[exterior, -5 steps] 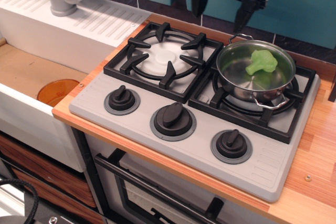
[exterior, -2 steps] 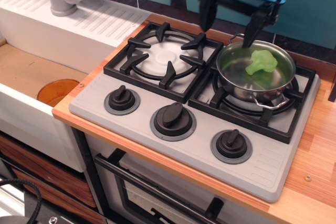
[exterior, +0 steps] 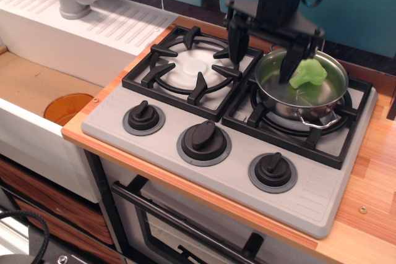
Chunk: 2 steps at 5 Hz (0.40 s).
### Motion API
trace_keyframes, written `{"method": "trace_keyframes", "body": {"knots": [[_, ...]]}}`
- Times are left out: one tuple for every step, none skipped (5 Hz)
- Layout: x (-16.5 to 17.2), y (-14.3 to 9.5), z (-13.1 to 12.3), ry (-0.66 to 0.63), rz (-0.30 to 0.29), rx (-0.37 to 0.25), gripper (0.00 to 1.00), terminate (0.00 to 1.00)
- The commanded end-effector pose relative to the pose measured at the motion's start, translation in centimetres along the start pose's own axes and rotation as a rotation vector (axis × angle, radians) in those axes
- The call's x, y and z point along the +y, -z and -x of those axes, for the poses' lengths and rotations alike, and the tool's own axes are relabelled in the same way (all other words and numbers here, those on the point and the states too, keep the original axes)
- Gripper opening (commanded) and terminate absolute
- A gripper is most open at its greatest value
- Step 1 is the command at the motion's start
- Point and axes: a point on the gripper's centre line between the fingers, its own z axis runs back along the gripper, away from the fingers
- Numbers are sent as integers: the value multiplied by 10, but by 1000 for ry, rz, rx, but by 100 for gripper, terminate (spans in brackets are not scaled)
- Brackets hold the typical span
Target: Put cauliflower in pot or pan an put pot or pan on stove
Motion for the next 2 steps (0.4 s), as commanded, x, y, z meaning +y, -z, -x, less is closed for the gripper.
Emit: {"method": "trace_keyframes", "body": {"knots": [[-2, -4, -13, -14, 26, -119, 100, 0], [-3, 8, -15, -11, 31, -146, 100, 0]]}}
